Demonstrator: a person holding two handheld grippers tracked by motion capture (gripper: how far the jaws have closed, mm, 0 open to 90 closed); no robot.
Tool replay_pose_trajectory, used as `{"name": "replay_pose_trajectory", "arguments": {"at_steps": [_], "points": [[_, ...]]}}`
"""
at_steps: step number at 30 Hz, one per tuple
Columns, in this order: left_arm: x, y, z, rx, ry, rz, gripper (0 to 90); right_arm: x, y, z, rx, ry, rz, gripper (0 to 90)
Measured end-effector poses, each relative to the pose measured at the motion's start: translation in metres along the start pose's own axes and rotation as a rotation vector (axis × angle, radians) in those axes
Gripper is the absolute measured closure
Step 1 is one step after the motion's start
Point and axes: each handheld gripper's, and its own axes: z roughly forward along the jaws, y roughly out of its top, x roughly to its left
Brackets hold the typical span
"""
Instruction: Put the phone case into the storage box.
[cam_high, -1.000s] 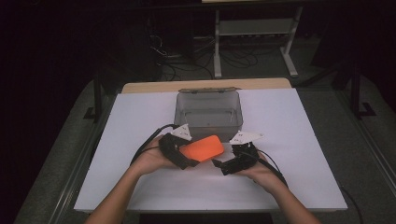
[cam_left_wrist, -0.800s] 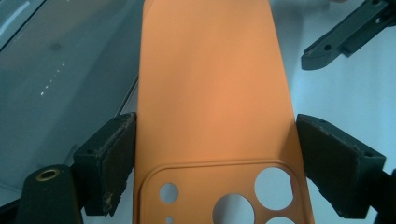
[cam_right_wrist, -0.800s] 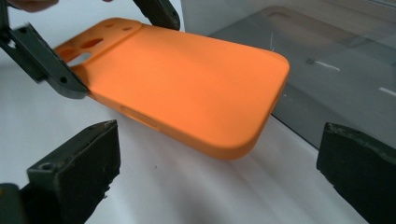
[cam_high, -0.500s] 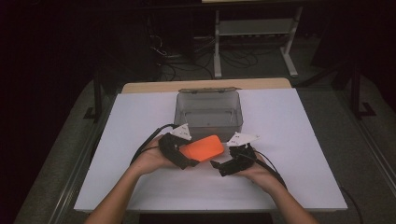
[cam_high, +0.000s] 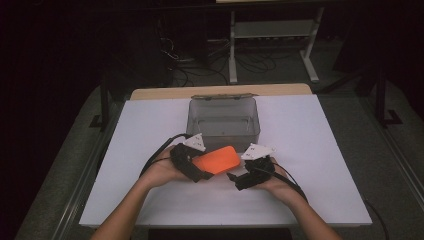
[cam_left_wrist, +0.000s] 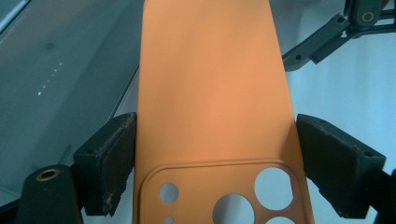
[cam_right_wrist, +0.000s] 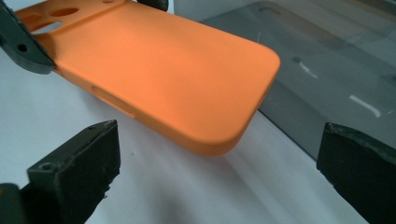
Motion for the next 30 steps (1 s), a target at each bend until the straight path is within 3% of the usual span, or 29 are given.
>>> {"name": "replay_pose_trajectory", "arguments": {"at_steps": [23,30], "points": [[-0.0008,0.0002,0.0012,0.001,-0.004,0.004,15.6,0.0026,-0.0010,-0.0012,-0.011,-0.093,-0.108,0.0],[-0.0007,0.0004,0.0014,0.007,-0.003,0.010,15.6,0.0048,-0.0018,-0.0004,-0.004,-0.130,-0.168,0.0]]}}
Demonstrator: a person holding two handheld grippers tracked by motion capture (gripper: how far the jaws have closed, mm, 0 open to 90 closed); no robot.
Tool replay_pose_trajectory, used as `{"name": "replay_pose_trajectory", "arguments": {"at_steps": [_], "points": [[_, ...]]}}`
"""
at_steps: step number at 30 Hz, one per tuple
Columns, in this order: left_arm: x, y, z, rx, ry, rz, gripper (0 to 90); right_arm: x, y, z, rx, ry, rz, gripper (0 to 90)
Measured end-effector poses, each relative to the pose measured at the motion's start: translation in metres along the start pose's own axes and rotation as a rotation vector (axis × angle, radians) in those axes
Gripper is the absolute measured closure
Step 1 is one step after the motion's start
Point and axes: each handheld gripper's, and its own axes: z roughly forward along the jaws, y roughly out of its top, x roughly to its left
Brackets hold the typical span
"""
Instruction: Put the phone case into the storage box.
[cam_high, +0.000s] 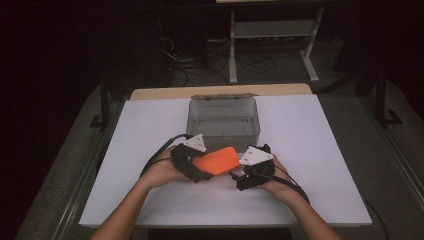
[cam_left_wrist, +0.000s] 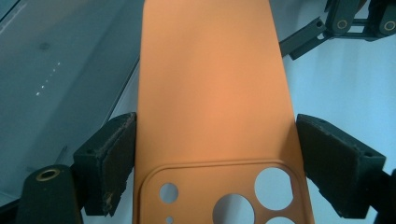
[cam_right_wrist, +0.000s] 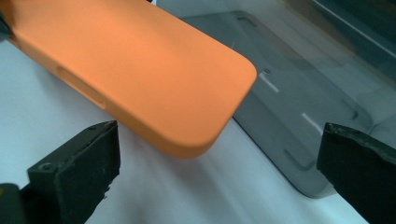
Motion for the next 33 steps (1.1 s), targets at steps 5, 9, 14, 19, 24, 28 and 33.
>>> {"name": "replay_pose_trajectory", "arguments": {"at_steps": [5,9,14,19,24,28,33], "points": [[0.000,0.000,0.000,-0.001,0.000,0.000,15.6,0.001,0.000,0.000,0.000,-0.021,-0.035,0.0],[0.000,0.000,0.000,-0.001,0.001,-0.001,15.6,0.003,0.000,0.000,0.003,-0.045,-0.079,0.0],[0.000,0.000,0.000,-0.001,0.001,-0.002,15.6,0.006,0.000,0.001,0.011,-0.064,-0.112,0.0],[0.000,0.000,0.000,-0.001,0.001,-0.002,15.6,0.008,-0.001,0.001,0.012,-0.081,-0.145,0.0],[0.000,0.000,-0.001,0.000,0.003,-0.002,15.6,0.010,-0.001,0.001,0.011,-0.104,-0.186,0.0],[0.000,0.000,-0.001,0.000,0.004,-0.001,15.6,0.012,0.000,0.001,0.021,-0.132,-0.240,0.0],[0.000,0.000,-0.001,-0.001,0.004,0.000,15.6,0.015,0.001,0.001,0.022,-0.156,-0.286,0.0]]}}
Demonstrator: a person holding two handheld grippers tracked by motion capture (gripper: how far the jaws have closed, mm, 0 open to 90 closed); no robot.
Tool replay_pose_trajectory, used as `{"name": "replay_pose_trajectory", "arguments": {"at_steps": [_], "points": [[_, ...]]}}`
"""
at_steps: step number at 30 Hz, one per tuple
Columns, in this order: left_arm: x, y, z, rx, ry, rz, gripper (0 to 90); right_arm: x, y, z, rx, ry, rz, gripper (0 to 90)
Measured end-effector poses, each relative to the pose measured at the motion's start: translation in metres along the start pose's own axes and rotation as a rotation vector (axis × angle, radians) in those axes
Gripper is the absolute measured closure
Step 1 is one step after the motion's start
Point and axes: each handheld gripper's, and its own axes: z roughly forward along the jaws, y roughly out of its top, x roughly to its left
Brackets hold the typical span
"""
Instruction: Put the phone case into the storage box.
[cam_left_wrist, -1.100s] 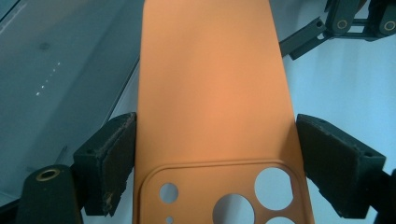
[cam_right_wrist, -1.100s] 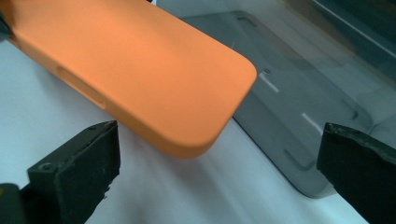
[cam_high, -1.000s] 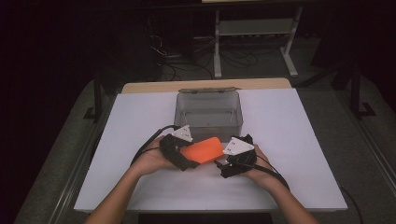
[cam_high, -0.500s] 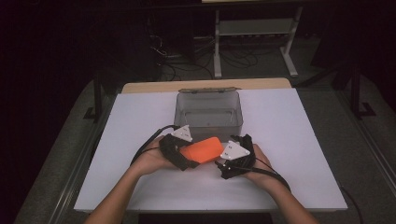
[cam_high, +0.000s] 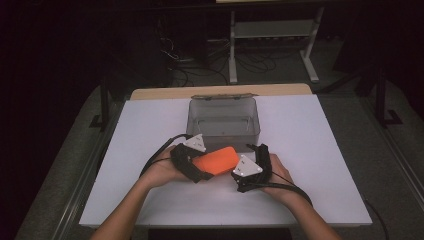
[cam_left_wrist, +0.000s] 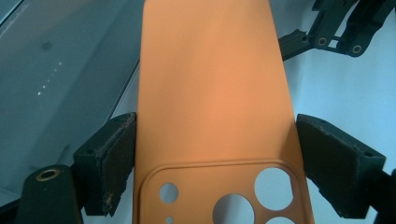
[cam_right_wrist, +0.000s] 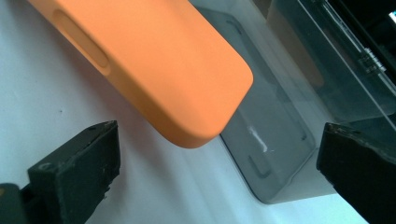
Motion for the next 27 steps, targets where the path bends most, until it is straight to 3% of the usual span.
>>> {"name": "replay_pose_trajectory", "arguments": {"at_steps": [27], "points": [[-0.0001,-0.0009,0.0002,0.000,0.003,-0.004,15.6,0.0062,0.0019,-0.0019,0.005,-0.089,-0.138,0.0]]}}
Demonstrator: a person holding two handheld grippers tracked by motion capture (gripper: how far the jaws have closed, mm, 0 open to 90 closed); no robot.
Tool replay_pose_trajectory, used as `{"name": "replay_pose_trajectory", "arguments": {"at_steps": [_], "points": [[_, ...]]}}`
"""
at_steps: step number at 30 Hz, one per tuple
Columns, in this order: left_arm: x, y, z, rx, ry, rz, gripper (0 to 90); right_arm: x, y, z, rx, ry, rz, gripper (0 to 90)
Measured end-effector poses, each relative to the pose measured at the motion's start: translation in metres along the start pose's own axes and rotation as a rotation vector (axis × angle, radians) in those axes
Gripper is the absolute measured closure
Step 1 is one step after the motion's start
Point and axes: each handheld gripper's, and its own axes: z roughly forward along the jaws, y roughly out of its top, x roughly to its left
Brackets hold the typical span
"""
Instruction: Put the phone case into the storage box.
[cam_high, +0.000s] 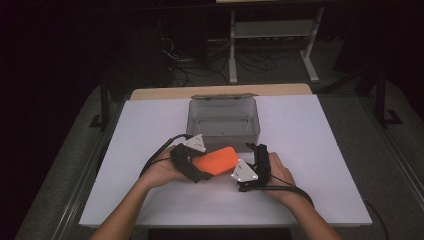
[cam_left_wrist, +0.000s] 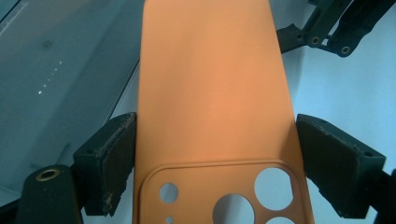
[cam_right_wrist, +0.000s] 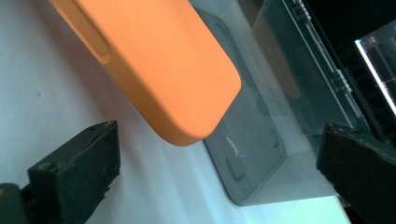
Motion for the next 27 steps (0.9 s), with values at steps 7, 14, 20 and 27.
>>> {"name": "replay_pose_trajectory", "arguments": {"at_steps": [7,14,20,27], "points": [[0.0004,-0.0002,-0.0002,0.000,0.000,-0.002,15.6,0.0038,0.0021,-0.0009,0.007,-0.033,-0.070,0.0],[0.0005,-0.0002,-0.0003,0.001,-0.001,-0.002,15.6,0.0058,0.0031,-0.0010,0.006,-0.056,-0.129,0.0],[0.0008,-0.0001,-0.0002,0.004,-0.002,0.001,15.6,0.0075,0.0041,-0.0015,0.004,-0.074,-0.159,0.0],[0.0006,-0.0003,0.0000,0.005,-0.003,-0.002,15.6,0.0103,0.0050,-0.0016,0.004,-0.106,-0.211,0.0]]}}
